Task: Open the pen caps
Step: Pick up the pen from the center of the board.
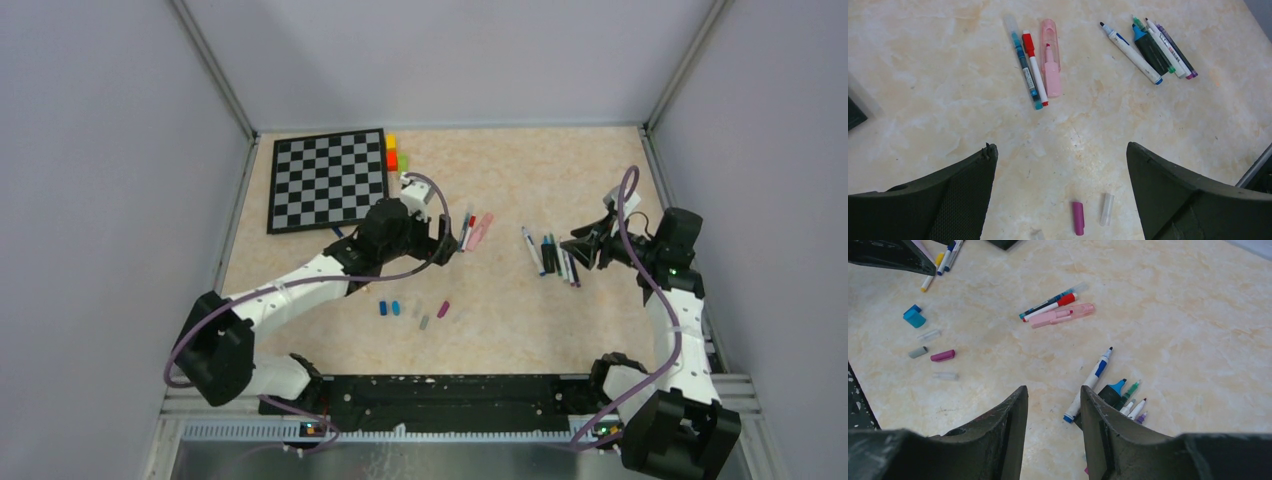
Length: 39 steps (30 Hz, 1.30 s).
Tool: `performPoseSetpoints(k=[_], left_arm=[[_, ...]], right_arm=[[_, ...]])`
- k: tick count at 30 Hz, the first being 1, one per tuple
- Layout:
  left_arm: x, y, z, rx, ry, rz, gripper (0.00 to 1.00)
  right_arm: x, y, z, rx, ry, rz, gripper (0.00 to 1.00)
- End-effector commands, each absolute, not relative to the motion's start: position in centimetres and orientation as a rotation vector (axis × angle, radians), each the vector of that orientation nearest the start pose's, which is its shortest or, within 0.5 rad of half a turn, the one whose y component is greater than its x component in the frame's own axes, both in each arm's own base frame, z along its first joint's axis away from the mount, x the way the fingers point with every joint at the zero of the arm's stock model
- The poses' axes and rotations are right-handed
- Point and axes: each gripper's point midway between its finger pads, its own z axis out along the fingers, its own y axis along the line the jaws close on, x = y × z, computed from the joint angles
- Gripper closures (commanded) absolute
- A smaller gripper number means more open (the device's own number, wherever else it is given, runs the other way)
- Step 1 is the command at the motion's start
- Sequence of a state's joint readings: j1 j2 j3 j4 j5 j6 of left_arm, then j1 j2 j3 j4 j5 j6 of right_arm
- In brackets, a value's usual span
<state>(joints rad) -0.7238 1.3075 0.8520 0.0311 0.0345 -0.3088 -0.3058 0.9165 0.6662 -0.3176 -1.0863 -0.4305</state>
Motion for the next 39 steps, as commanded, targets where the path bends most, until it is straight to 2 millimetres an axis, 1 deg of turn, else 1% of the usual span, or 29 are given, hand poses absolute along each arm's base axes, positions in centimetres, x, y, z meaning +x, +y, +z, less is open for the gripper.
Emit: performPoseSetpoints(k=[1, 3, 5, 9, 14, 16, 17, 20, 22, 25, 27, 29, 33, 39], left_arm=[[30.8, -31.0, 19.4, 0.450, 1.984, -0.818, 0.01], [31.7, -31.3, 18.5, 0.441, 2.029, -0.808, 0.01], [32.7, -31.9, 18.0, 0.437, 2.062, -0.794, 0.01], [34.4, -32.4, 15.0, 0.415, 2.193, -0.722, 0.01], [36.6, -32.6, 12.1, 0.387, 2.317, -0.603, 0.02], [37.3, -32.5, 11.2, 0.375, 2.351, -0.550, 0.05], [37.6, -32.4, 10.8, 0.372, 2.364, -0.526, 0.06], [38.9, -31.9, 9.3, 0.346, 2.401, -0.426, 0.19], [39.4, -31.9, 8.2, 0.356, 2.433, -0.385, 0.26], [39.8, -32.0, 6.7, 0.382, 2.486, -0.337, 0.40], [40.1, -32.2, 6.1, 0.399, 2.503, -0.318, 0.46], [40.4, -32.4, 5.7, 0.411, 2.509, -0.314, 0.49], [40.6, -33.1, 5.7, 0.438, 2.507, -0.346, 0.51], [40.5, -33.6, 5.1, 0.459, 2.517, -0.366, 0.53]], right_arm=[[27.1, 6.7, 20.3, -0.728, 1.685, 0.616, 0.58], [27.1, 6.7, 20.3, -0.728, 1.685, 0.616, 0.58], [27.1, 6.7, 20.3, -0.728, 1.684, 0.615, 0.58], [27.2, 6.6, 20.3, -0.726, 1.686, 0.611, 0.58], [27.2, 6.6, 20.3, -0.725, 1.687, 0.610, 0.58], [27.2, 6.6, 20.3, -0.724, 1.688, 0.614, 0.57], [27.2, 6.6, 20.3, -0.723, 1.688, 0.614, 0.57], [27.1, 6.6, 20.3, -0.723, 1.688, 0.613, 0.57], [27.2, 6.6, 20.3, -0.724, 1.687, 0.613, 0.57], [27.2, 6.6, 20.3, -0.724, 1.686, 0.613, 0.57], [27.2, 6.6, 20.3, -0.725, 1.686, 0.612, 0.57], [27.2, 6.6, 20.3, -0.725, 1.686, 0.612, 0.57], [27.2, 6.6, 20.3, -0.724, 1.686, 0.613, 0.57], [27.2, 6.6, 20.3, -0.723, 1.687, 0.614, 0.57]])
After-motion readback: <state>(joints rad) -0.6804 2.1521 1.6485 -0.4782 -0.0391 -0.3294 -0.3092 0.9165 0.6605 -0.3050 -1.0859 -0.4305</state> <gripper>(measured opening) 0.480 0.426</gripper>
